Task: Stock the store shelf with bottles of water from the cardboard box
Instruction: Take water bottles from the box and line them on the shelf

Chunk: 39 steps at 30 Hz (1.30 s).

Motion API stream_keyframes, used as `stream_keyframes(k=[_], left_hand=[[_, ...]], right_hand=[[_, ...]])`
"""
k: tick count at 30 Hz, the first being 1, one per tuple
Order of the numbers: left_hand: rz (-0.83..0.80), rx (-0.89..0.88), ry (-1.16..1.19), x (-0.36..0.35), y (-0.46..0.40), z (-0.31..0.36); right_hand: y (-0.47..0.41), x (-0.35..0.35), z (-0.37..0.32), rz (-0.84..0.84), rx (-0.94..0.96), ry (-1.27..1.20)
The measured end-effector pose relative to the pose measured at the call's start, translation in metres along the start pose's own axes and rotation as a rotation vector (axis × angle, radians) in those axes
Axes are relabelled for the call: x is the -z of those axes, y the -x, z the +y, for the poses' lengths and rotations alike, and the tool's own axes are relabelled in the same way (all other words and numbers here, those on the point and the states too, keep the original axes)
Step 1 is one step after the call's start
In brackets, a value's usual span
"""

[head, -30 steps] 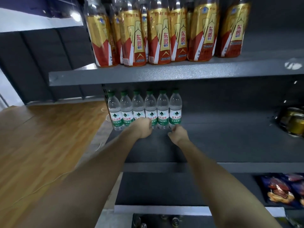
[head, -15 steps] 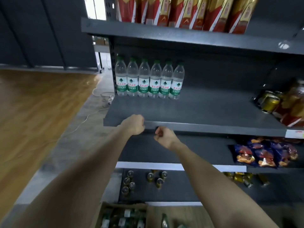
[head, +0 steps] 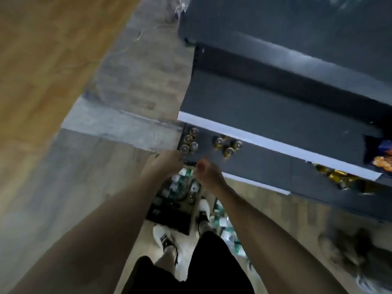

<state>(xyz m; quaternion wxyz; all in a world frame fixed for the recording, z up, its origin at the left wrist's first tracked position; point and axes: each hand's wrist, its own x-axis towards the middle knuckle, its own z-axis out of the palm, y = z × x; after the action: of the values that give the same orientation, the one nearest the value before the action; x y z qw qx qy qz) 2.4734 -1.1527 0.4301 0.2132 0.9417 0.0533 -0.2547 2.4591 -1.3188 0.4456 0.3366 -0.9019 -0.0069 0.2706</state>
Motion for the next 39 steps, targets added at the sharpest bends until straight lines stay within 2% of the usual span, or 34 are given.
stream_keyframes(k=[5,9,19,23,32,35,39], left_hand=[[-0.141,0.172,0.083,-0.109,-0.017,-0.057],[-0.177,0.295,0.169,-0.176,-0.035,-0.091],[-0.290,0.433,0.278,-0.324,-0.090,-0.141],[-0.289,0.471,0.325,-0.365,-0.119,-0.162],[-0.239,0.664,0.397,-0.461,-0.172,-0.207],[-0.189,0.690,0.439,-0.490,-0.188,-0.228],[-0.153,0.671,0.415,-0.527,-0.204,-0.257]], right_hand=[[-0.037,-0.080,0.065,-0.179,-0.090,0.071],[-0.067,-0.131,0.123,-0.233,-0.169,0.144],[-0.148,-0.230,0.230,-0.380,-0.172,0.336],[-0.191,-0.272,0.264,-0.457,-0.216,0.297],[-0.266,-0.370,0.332,-0.611,-0.145,0.419],[-0.285,-0.409,0.355,-0.610,-0.116,0.463],[-0.307,-0.459,0.372,-0.588,-0.174,0.420]])
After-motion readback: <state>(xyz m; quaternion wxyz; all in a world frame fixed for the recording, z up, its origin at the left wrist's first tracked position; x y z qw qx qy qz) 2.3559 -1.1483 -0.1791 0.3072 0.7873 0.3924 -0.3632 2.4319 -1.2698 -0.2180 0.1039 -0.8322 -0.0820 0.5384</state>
